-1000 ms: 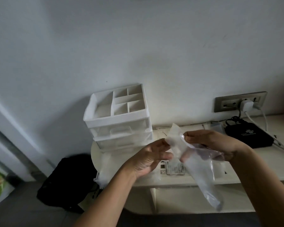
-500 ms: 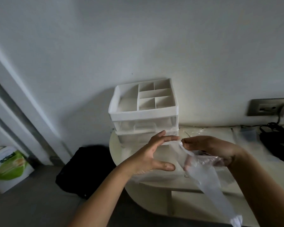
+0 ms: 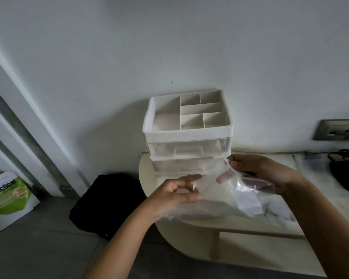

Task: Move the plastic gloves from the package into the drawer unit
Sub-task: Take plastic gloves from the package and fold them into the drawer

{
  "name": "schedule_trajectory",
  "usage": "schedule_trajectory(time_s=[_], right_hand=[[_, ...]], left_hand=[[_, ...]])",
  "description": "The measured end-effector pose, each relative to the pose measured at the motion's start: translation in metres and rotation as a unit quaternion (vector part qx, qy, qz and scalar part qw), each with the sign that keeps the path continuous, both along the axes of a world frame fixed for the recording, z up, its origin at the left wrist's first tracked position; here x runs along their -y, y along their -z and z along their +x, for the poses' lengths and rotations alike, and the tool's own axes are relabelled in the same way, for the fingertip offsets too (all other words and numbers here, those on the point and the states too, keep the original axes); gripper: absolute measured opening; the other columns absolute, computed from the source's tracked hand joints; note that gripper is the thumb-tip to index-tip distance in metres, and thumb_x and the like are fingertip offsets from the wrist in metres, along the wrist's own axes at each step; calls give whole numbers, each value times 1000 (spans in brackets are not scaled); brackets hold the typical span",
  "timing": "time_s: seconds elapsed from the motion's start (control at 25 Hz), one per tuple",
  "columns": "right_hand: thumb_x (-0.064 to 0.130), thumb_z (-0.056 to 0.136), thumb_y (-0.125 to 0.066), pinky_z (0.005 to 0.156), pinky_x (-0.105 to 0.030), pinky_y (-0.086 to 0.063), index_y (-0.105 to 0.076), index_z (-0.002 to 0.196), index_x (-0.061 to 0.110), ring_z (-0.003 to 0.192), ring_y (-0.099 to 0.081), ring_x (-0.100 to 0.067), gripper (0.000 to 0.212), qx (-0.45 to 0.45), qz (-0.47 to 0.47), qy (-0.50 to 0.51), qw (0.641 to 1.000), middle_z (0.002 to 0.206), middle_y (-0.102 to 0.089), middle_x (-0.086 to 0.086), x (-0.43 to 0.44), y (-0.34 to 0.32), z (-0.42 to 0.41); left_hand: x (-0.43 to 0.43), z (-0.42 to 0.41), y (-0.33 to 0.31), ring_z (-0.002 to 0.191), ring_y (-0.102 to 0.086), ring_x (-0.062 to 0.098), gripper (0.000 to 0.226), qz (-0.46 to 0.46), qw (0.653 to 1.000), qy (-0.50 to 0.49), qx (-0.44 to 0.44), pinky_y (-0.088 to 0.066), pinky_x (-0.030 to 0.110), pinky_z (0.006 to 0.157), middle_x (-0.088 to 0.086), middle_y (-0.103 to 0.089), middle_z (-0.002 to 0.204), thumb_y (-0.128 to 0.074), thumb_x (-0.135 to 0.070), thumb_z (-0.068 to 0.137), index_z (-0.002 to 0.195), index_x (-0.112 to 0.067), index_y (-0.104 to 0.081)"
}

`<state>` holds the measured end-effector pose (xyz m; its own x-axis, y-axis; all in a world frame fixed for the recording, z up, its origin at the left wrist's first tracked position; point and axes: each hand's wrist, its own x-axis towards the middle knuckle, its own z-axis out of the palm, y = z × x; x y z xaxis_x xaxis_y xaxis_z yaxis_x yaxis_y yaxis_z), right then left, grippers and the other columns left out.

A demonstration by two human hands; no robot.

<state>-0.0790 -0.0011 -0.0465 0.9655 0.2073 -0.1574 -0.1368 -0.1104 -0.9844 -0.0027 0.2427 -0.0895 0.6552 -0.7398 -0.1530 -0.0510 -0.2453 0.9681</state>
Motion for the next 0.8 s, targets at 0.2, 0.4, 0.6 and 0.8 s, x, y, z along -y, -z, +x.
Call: schedule_trajectory(time_s=[0.2, 0.4, 0.6, 0.8], right_hand=[[27, 93, -54, 37, -18, -20, -52, 88, -3, 38, -25, -7, 31, -27, -88, 89, 992, 83, -50, -40, -7, 13, 12], [24, 92, -57, 34, -15, -29, -65, 87, 8, 31, -34, -6, 19, -45, -224, 224, 947, 70, -72, -6, -22, 25, 25], [28, 97, -43, 64, -33, -48, -59, 93, 12, 75, -62, -29, 23, 104, -543, 331, 765, 84, -68, -7, -54, 9, 15], [11, 96, -38, 98, -25, -40, -45, 138, 17, 117, -55, -18, 42, 152, -478, 80, 861, 134, -55, -6, -122, 49, 12]], left_hand=[[-24, 13, 11, 93, -70, 21, 49, -153, 963, -151, -163, -52, 33, 88, 13, -73, 99, -90, -38, 51, 86, -7, -75], [-12, 16, 19, 41, -50, 10, 30, -23, 953, -301, -36, -50, 30, 61, 1, -52, 44, -67, -21, 85, 62, -6, -55], [0, 16, 28, 39, -56, 9, 14, 109, 932, -330, 104, -46, 20, 40, 4, -63, 59, -59, -22, 94, 84, -12, -57], [8, 14, 32, 80, -64, 20, 17, 251, 885, -306, 245, -53, 30, 72, 7, -67, 95, -43, -24, 98, 101, -12, -55]])
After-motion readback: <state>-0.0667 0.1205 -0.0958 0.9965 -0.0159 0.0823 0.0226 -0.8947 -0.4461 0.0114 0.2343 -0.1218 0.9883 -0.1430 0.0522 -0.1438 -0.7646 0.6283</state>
